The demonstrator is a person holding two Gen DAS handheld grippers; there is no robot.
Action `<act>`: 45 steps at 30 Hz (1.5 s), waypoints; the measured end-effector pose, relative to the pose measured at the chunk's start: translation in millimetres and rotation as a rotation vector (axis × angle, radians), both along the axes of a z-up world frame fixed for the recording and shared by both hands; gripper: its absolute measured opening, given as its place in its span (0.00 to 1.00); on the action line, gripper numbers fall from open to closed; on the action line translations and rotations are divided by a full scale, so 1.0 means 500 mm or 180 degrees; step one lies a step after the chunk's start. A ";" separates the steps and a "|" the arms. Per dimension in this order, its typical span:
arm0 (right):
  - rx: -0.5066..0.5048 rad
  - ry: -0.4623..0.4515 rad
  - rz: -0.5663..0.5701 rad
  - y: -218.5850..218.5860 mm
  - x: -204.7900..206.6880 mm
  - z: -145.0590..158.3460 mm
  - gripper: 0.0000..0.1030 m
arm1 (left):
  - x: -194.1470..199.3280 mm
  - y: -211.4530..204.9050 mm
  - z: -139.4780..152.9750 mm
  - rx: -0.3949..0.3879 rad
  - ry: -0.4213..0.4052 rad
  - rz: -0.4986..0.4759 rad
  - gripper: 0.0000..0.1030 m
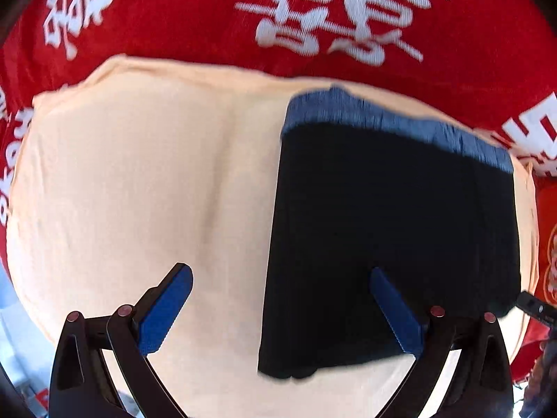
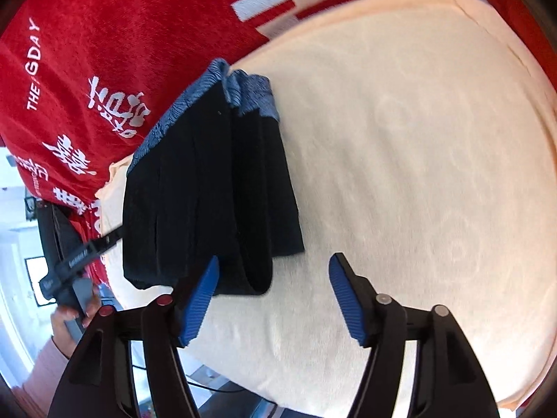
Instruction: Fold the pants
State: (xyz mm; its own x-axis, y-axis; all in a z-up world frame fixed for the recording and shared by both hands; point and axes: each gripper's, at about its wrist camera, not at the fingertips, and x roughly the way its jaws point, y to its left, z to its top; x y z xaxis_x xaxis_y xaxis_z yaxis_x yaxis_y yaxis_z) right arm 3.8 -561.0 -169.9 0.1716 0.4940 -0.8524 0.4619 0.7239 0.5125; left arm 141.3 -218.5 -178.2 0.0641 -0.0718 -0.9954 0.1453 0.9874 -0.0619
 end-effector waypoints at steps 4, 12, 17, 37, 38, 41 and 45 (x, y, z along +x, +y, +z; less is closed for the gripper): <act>-0.0026 0.0032 0.0112 0.004 -0.011 0.001 0.72 | -0.036 0.010 0.003 -0.0051 0.0016 0.0087 0.99; -0.0051 0.0073 0.0165 -0.013 -0.012 -0.008 0.75 | -0.040 0.012 -0.006 -0.0056 0.0028 0.0141 0.99; -0.0031 0.0046 0.0163 -0.021 -0.004 -0.013 0.76 | -0.038 0.004 0.008 -0.0020 -0.0013 0.0066 0.99; 0.0410 -0.0250 0.0419 -0.024 0.127 -0.044 0.80 | 0.067 0.021 -0.057 -0.0866 0.0320 -0.0189 0.99; 0.0492 -0.0263 0.0425 -0.025 0.129 -0.049 0.80 | 0.067 0.022 -0.054 -0.0898 0.0336 -0.0210 0.99; 0.0605 -0.0279 0.0466 -0.025 0.131 -0.062 0.80 | 0.075 0.023 -0.072 -0.1015 0.0465 -0.0290 0.99; 0.0762 -0.0302 0.0482 -0.028 0.136 -0.090 0.80 | 0.084 0.017 -0.096 -0.1161 0.0568 -0.0383 0.99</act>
State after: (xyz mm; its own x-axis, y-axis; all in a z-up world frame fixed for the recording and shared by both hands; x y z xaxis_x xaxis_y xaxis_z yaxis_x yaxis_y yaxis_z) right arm 71.7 -575.0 -214.7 0.1539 0.7050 -0.6923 0.2997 0.6344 0.7126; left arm 183.1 -209.9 -226.1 -0.1372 -0.4178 -0.8981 0.2137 0.8729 -0.4387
